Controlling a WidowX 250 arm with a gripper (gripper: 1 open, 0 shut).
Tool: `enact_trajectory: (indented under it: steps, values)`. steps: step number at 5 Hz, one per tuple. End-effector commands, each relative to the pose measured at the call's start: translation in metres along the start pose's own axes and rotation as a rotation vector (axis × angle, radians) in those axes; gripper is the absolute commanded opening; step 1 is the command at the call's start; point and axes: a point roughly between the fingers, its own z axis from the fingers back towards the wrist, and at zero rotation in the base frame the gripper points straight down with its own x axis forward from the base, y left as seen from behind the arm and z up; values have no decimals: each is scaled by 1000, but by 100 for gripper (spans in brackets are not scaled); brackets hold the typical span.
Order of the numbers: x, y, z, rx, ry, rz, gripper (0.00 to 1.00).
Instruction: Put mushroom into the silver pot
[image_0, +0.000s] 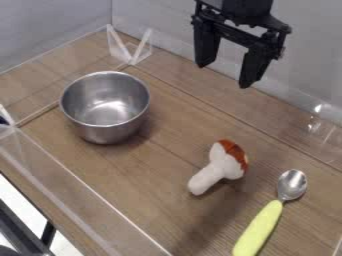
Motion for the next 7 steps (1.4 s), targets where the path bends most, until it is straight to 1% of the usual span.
enact_trajectory:
  steps: [1, 2, 3, 4, 6, 7]
  values:
    - [5, -10, -11, -2, 15, -34, 100]
    - [-8, -21, -17, -4, 21, -173, 100]
    - [-16, -29, -27, -8, 6, -246, 100]
    - [-16, -35, -41, -18, -12, -322, 100]
    - [-7, -50, -77, -42, -39, -391, 100]
    - [-6, -48, -93, -45, -48, -416, 100]
